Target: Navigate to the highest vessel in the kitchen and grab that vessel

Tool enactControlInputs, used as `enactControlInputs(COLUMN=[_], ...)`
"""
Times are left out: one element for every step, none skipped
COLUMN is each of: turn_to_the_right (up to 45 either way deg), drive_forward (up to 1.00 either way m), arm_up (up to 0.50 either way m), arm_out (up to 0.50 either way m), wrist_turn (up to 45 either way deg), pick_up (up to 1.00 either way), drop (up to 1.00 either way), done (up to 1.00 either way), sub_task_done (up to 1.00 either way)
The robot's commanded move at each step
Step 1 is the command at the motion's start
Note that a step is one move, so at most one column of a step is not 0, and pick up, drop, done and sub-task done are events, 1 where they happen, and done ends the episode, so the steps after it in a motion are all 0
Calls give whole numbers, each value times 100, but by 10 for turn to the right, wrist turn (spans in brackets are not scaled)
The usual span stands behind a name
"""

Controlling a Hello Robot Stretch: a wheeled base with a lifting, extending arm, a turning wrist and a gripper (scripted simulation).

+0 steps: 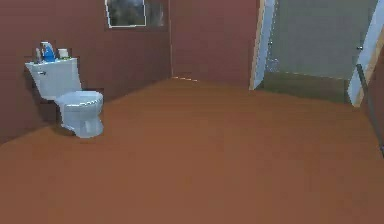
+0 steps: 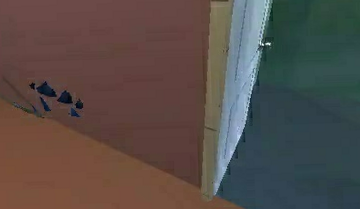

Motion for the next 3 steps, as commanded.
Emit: enactControlInputs(turn_to_the_right=[450, 450, 450], drive_forward=[0, 0, 0], arm_up=[0, 0, 0], arm_out=[0, 0, 0], wrist_turn=[0, 0, 0], pick_up=[0, 0, 0], drop=[0, 0, 0], done=[0, 0, 0], sub_task_done=[0, 0, 0])
